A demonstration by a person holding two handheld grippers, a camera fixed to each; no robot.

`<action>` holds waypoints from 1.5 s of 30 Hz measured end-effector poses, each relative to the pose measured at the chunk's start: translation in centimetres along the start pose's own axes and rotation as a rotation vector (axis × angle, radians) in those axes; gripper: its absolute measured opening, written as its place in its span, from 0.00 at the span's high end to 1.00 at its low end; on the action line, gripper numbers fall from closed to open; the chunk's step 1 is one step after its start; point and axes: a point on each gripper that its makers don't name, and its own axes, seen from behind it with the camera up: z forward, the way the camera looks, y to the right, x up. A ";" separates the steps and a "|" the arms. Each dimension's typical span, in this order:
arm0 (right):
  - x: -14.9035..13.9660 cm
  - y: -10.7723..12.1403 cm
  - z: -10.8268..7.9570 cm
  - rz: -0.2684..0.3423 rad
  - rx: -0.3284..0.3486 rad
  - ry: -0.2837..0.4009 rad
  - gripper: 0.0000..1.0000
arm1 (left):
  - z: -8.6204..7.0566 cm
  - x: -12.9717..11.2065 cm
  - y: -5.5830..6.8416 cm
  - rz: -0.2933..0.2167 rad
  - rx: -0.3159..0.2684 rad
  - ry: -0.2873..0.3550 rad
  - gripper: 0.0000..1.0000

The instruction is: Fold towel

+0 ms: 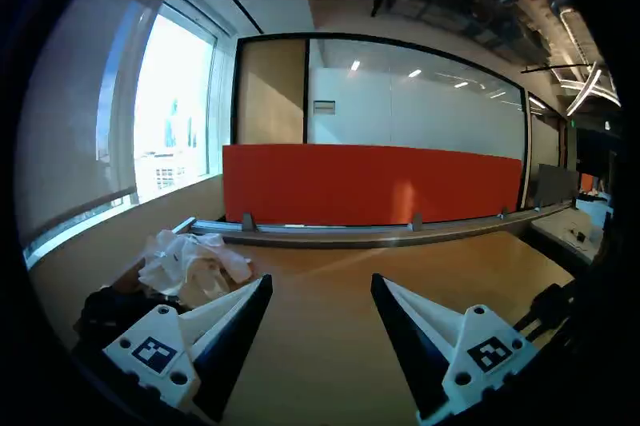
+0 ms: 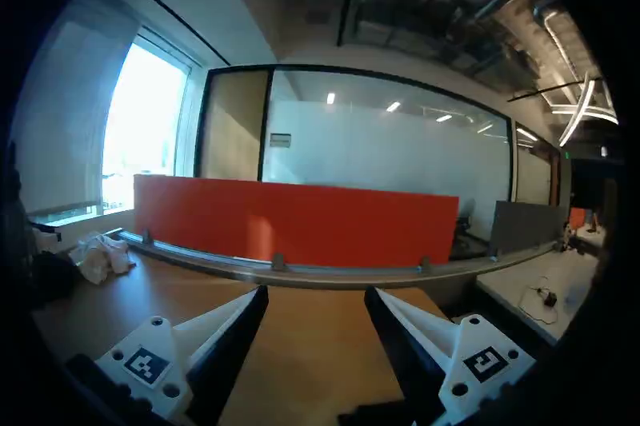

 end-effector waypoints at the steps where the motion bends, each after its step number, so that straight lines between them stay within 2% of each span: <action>1: 0.0 -0.3 0.1 -0.005 0.002 0.002 0.07 | 0.0 0.3 0.1 0.004 -0.001 0.010 0.09; 6: 0.2 -1.9 0.2 -0.024 0.003 0.010 0.07 | 0.2 1.3 0.2 0.012 -0.003 0.046 0.09; 12: 0.2 -3.3 0.2 -0.018 0.000 0.030 0.07 | 0.2 1.4 0.0 -0.001 0.012 0.076 0.08; 23: -2.2 -4.3 0.3 -0.023 -0.014 0.025 0.07 | 0.9 -1.9 -0.6 -0.008 0.027 0.093 0.09; 30: -2.6 -5.1 -0.4 -0.003 0.005 0.026 0.07 | 1.7 -3.6 -1.0 0.004 0.039 0.123 0.09; 36: -2.7 -4.8 -0.6 0.011 0.006 0.030 0.07 | 2.0 -5.1 -1.3 0.027 0.039 0.152 0.09; 45: -4.6 -4.2 -0.1 0.016 -0.010 0.046 0.07 | 2.2 -8.2 -1.8 0.046 0.031 0.187 0.09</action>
